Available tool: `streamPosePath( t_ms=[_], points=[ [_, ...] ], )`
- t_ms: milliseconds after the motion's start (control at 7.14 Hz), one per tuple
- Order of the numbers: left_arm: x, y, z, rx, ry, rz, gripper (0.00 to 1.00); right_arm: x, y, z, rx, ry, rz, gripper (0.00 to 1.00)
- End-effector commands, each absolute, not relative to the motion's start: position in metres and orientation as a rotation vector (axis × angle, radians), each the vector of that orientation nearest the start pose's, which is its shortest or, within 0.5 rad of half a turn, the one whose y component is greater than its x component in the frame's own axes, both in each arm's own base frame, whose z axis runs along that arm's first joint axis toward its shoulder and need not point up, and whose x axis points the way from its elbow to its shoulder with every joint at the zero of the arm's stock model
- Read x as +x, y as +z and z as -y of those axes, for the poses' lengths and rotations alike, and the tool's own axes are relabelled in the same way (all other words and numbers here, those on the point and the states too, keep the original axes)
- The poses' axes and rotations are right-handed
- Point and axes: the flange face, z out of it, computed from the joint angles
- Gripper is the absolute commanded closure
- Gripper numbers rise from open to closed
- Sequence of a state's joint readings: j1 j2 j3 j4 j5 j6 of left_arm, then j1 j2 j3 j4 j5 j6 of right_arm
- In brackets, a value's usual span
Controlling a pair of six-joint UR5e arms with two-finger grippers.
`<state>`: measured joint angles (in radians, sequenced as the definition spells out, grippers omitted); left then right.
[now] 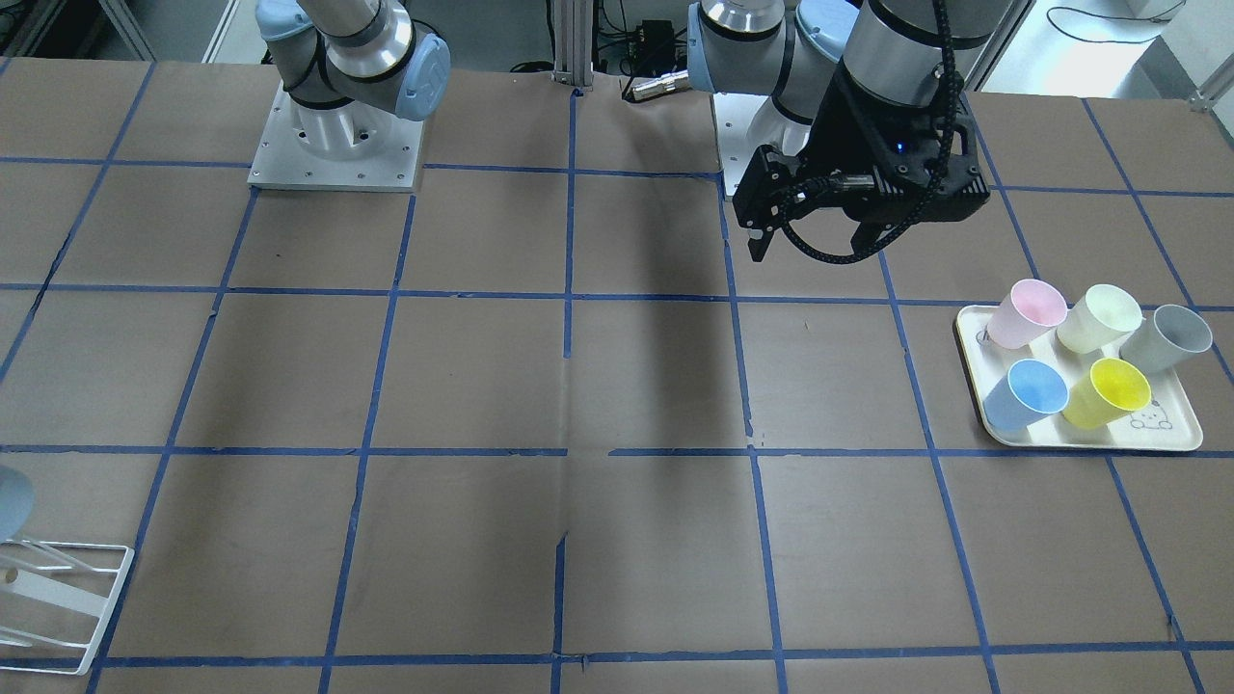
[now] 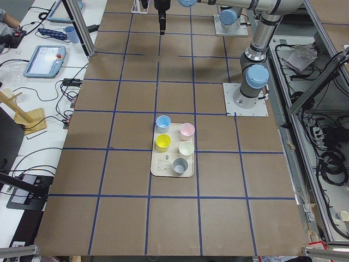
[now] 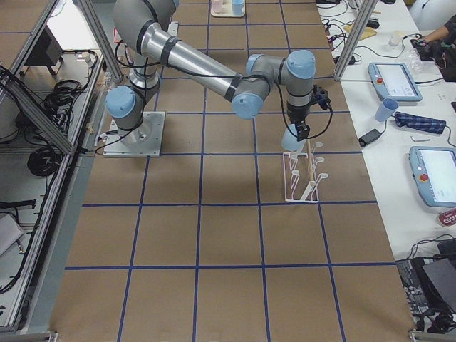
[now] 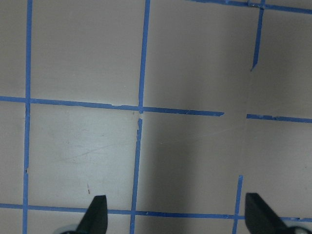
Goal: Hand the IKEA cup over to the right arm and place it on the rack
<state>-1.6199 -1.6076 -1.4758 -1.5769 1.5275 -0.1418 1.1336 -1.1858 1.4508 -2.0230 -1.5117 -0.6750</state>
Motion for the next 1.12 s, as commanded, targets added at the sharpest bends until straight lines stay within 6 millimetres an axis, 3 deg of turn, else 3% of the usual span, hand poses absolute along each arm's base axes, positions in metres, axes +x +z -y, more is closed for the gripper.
streamPosePath(
  t_ms=[0, 701, 981],
  points=[
    [-0.163, 0.515, 0.505, -0.147, -0.074, -3.185, 0.0, -0.152, 0.369, 0.653, -0.38, -0.291, -3.148, 0.59],
    [-0.163, 0.516, 0.504, -0.145, -0.074, -3.185, 0.0, -0.153, 0.342, 0.66, -0.375, -0.23, -3.129, 0.57],
    [-0.162, 0.516, 0.505, -0.147, -0.074, -3.185, 0.0, -0.155, 0.331, 0.664, -0.369, -0.213, -3.121, 0.47]
  ],
)
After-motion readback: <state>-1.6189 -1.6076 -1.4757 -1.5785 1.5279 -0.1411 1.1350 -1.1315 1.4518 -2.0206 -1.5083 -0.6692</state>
